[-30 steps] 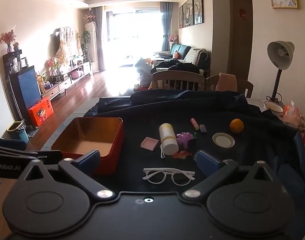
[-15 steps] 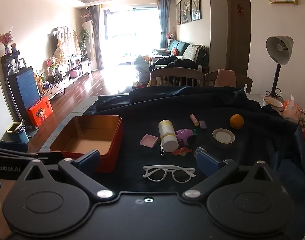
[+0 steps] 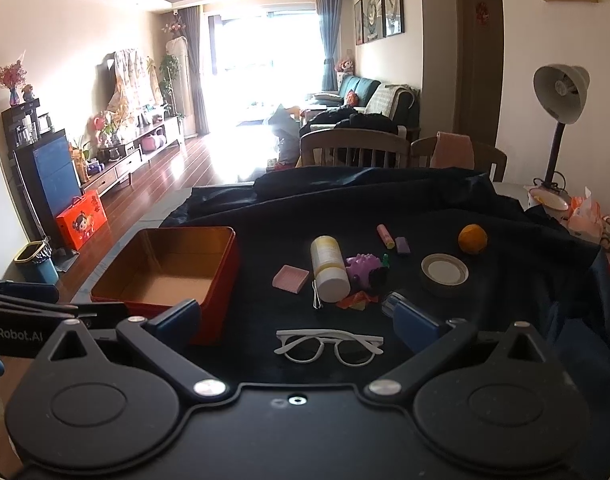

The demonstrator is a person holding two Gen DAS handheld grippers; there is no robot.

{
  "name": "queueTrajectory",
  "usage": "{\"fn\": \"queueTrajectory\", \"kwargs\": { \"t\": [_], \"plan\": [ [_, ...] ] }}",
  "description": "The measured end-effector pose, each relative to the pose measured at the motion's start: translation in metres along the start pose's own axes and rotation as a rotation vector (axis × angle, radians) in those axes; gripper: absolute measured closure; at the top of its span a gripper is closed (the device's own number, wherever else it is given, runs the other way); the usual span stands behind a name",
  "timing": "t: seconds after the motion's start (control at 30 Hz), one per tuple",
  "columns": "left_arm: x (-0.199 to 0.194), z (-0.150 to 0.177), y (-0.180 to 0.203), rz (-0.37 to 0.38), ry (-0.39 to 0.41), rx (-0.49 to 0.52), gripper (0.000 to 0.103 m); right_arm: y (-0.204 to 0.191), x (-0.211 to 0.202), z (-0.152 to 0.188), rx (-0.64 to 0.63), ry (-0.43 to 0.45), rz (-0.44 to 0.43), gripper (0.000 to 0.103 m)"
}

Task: Organize rigid objects
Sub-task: 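Move both tools over the black cloth toward the scattered objects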

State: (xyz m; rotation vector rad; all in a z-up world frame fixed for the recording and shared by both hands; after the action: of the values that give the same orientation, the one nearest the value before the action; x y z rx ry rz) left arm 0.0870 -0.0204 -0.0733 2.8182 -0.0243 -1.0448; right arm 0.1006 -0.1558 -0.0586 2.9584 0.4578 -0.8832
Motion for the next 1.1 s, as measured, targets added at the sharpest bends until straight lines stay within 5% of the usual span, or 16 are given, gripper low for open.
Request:
{"fn": "queueTrajectory", "kwargs": {
  "t": [0.8,1.1],
  "plan": [
    [0.060,-0.015,0.063,-0.066,-0.066,-0.020,0.000,0.083,0.048,-0.010,-0.024,-0.063,-0.130,0.004],
    [0.100,-0.013,0.085,-0.044,-0.120,-0.008,0.000,0.139,0.083,-0.013,-0.047,-0.100,-0.088,0.004]
  ]
}}
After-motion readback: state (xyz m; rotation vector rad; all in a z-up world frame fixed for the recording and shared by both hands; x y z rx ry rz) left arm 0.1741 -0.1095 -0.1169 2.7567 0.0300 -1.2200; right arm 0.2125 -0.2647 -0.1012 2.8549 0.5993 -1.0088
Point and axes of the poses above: each gripper's, at about its wrist camera, not at the fingertips, and x roughly the way its jaws point, y to its right, z to its underside, the point moved 9 cm from there along x, roughly the way its jaws point
